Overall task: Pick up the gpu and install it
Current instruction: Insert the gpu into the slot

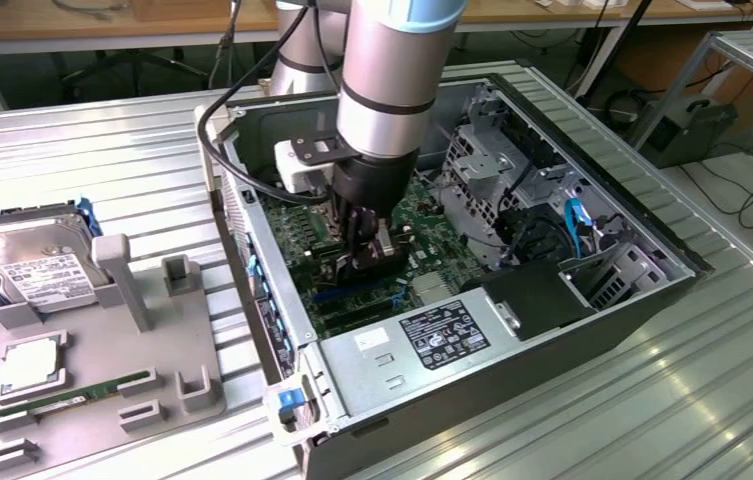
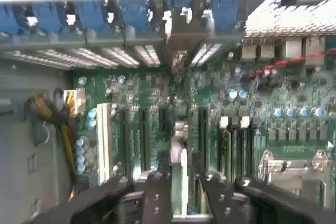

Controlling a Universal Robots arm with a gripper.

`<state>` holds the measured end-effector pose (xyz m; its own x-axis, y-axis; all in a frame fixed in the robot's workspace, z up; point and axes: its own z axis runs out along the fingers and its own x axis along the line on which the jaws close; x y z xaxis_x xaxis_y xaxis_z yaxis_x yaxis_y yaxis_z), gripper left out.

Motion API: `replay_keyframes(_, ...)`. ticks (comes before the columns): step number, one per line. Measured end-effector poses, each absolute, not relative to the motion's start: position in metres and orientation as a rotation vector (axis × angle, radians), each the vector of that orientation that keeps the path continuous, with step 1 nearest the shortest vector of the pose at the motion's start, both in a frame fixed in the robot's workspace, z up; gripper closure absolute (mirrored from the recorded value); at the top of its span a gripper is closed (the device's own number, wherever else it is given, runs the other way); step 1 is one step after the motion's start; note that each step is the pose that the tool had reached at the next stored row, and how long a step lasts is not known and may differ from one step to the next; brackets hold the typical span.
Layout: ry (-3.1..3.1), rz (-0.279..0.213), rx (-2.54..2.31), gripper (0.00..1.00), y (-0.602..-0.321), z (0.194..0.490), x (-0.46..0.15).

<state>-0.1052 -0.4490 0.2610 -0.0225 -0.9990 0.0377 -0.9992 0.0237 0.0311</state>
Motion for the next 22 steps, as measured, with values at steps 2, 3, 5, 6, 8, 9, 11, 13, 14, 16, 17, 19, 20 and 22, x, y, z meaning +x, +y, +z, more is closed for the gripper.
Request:
replay_keyframes(2,-2.212,0.006,2.162,0.74,-0.449,0.2618,-0.1051)
replay_keyframes(3,-2.212,0.006,2.162,0.74,-0.449,0.2618,-0.1052)
replay_keyframes(5,-2.212,0.006,2.162,0.74,-0.449,0.262,-0.1052)
replay_keyframes(6,-2.211,0.006,2.162,0.74,-0.449,0.262,-0.1052)
replay_keyframes(8,-2.21,0.006,2.164,0.74,-0.4489,0.262,-0.1052)
replay_keyframes(9,-2.209,0.006,2.166,0.74,-0.4489,0.262,-0.1052)
replay_keyframes(11,-2.206,0.005,2.17,0.74,-0.4488,0.262,-0.1052)
replay_keyframes(13,-2.202,0.004,2.174,0.74,-0.4486,0.262,-0.1052)
replay_keyframes(14,-2.201,0.004,2.176,0.74,-0.4485,0.262,-0.1052)
replay_keyframes(16,-2.199,0.003,2.178,0.74,-0.4485,0.2619,-0.1052)
replay_keyframes(17,-2.199,0.003,2.179,0.74,-0.4485,0.2619,-0.1052)
replay_keyframes(19,-2.199,0.002,2.179,0.74,-0.4485,0.2615,-0.1053)
replay_keyframes(20,-2.199,0.002,2.179,0.74,-0.4486,0.2613,-0.1053)
replay_keyframes(22,-2.199,0.001,2.18,0.74,-0.4485,0.2604,-0.1052)
